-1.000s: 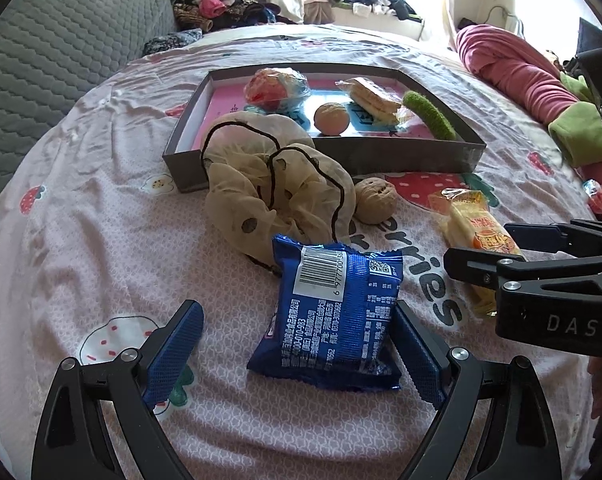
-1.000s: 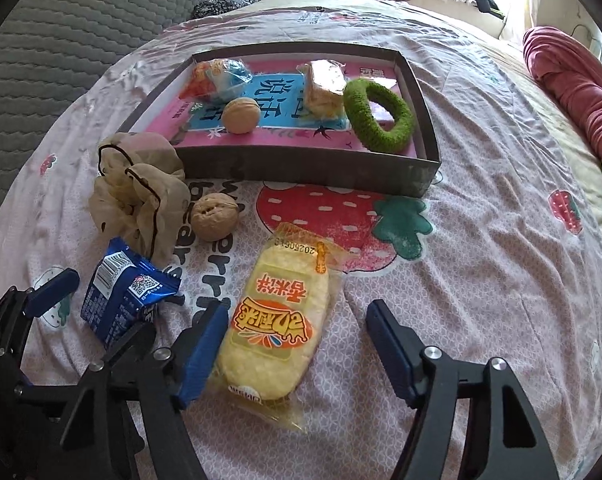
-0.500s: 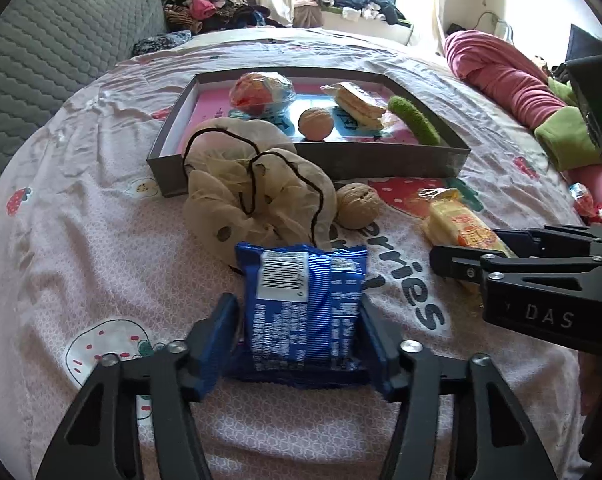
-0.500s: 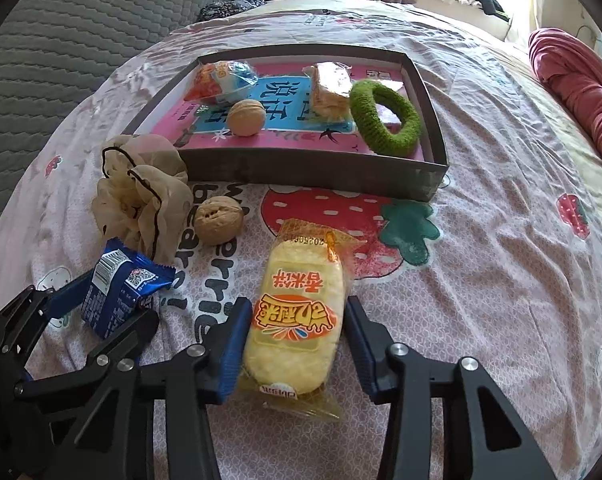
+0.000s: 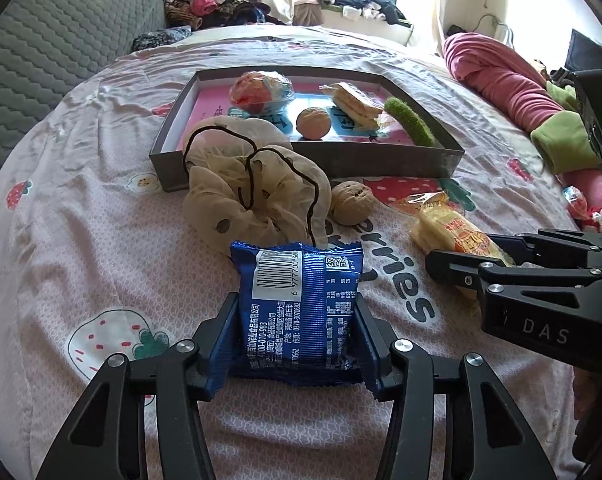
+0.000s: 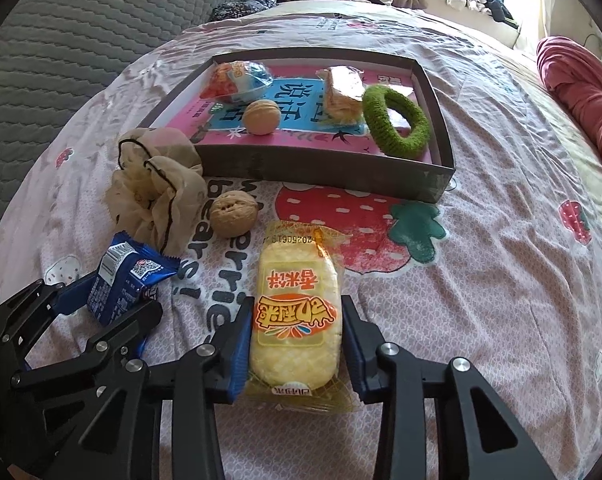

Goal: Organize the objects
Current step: 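Grasp the blue biscuit packet with the left tool while the right tool grasps the yellow cake bun, then lift the biscuit packet and cake bun and carry both toward the pink tray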

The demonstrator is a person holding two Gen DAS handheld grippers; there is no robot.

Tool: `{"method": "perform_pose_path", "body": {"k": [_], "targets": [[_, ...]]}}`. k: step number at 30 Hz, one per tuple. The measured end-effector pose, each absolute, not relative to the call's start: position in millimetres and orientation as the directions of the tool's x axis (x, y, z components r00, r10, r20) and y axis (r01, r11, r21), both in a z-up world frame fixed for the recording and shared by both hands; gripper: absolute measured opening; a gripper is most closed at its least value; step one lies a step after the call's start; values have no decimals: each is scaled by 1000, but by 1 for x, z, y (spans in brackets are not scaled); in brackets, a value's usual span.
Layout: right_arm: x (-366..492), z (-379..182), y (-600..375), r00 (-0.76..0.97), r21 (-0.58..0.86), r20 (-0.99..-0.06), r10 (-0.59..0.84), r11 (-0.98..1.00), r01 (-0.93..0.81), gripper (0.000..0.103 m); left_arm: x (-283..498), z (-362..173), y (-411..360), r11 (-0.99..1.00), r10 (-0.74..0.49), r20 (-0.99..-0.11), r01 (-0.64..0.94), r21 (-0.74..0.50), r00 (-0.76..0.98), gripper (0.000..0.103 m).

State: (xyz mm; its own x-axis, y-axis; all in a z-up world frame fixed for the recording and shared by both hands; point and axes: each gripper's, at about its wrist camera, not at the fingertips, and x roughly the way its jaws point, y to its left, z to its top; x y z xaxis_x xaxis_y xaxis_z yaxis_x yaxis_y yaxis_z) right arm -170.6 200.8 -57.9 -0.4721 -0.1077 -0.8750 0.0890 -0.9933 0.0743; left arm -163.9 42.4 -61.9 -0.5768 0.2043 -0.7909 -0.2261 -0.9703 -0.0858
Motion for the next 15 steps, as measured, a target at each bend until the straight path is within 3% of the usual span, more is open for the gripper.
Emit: {"method": "perform_pose_path", "body": {"k": [15], "targets": [[-144, -25, 194, -498, 81, -857, -132, -989, 124, 40, -142, -27, 33, -975, 183, -771, -215, -62, -610, 54]]}}
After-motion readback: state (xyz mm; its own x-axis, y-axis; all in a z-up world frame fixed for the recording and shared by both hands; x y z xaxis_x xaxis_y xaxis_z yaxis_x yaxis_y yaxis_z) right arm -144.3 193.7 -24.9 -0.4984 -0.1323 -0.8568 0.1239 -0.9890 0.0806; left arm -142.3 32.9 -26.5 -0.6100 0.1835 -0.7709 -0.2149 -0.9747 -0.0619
